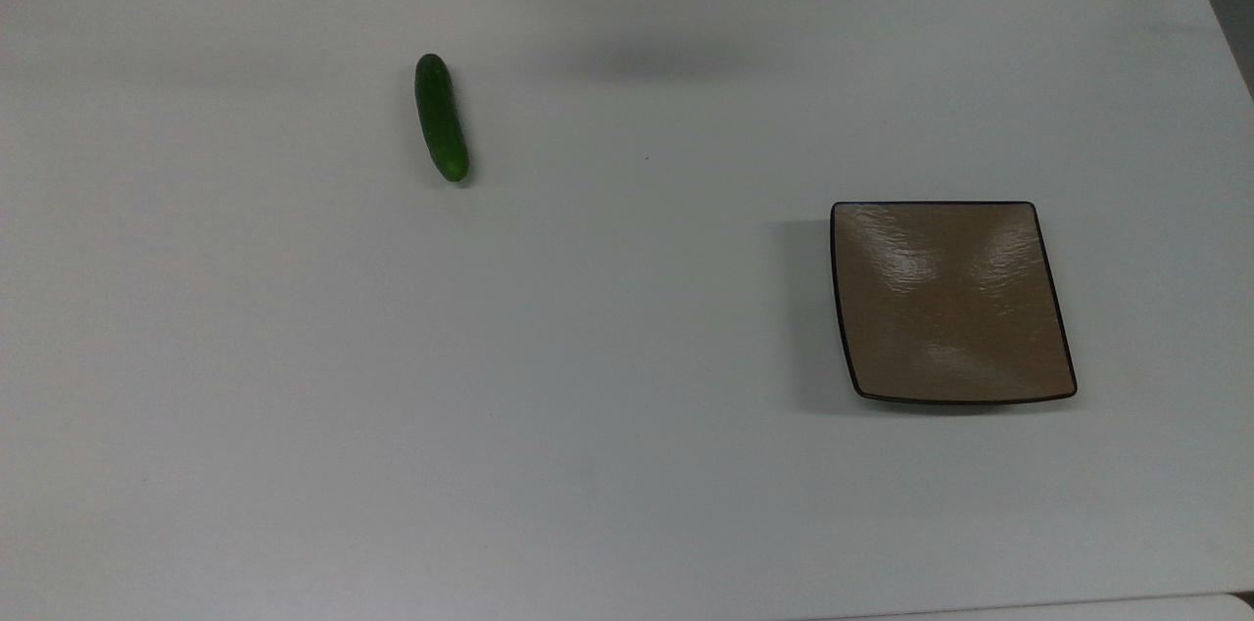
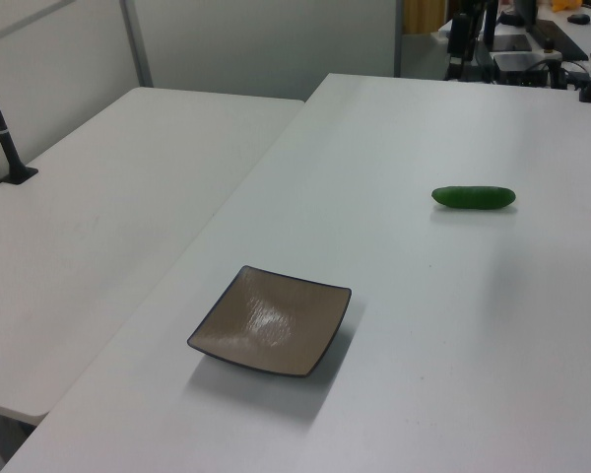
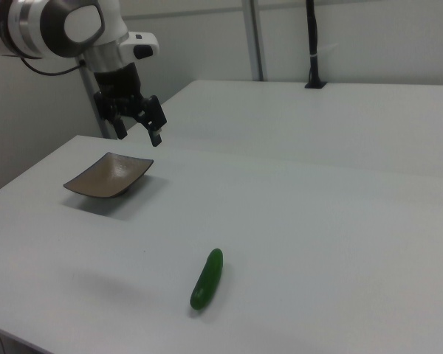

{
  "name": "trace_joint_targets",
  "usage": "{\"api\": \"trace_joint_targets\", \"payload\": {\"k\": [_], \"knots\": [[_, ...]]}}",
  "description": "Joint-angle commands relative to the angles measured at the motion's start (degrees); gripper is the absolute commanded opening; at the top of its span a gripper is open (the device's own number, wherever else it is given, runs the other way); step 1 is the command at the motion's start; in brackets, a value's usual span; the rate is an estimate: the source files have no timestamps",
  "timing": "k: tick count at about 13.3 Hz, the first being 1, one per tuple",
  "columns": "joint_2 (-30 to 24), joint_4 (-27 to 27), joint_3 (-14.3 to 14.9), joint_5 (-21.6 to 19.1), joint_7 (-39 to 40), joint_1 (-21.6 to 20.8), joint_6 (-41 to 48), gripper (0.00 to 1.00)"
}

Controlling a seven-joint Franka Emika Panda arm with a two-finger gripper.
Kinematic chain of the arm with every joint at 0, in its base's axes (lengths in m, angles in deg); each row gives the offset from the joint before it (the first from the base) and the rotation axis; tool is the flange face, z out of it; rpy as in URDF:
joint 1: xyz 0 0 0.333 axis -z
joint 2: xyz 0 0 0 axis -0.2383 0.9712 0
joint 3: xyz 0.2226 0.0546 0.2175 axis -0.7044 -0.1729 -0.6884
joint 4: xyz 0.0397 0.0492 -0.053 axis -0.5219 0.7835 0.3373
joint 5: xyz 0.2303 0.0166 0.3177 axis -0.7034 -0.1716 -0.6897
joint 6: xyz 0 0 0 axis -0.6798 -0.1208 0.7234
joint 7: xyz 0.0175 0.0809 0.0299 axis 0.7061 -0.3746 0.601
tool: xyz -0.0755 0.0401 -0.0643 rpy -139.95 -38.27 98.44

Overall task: Cucumber placed on a ceramic plate
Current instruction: 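Move the open gripper toward the green cucumber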

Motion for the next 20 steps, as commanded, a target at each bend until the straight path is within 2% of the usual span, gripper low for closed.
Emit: {"api": "trace_joint_targets", "payload": {"k": [1, 10, 13, 14, 15, 20], "knots": [[1.00, 1.01, 0.11, -1.25, 1.13, -0.10, -2.16, 1.00], [1.71, -0.05, 0.29, -1.07, 1.03, 0.17, -2.07, 1.00], [4.51, -0.22, -0.33, 0.15, 0.07, -0.27, -3.99, 1.00], [4.61, -0.05, -0.50, 0.77, -0.46, -0.36, -6.62, 1.00], [4.52, -0.05, -0.59, 0.77, -0.46, -1.32, -6.55, 1.00], [4.08, -0.05, -0.42, 0.68, -0.55, -0.54, -5.86, 1.00]]}}
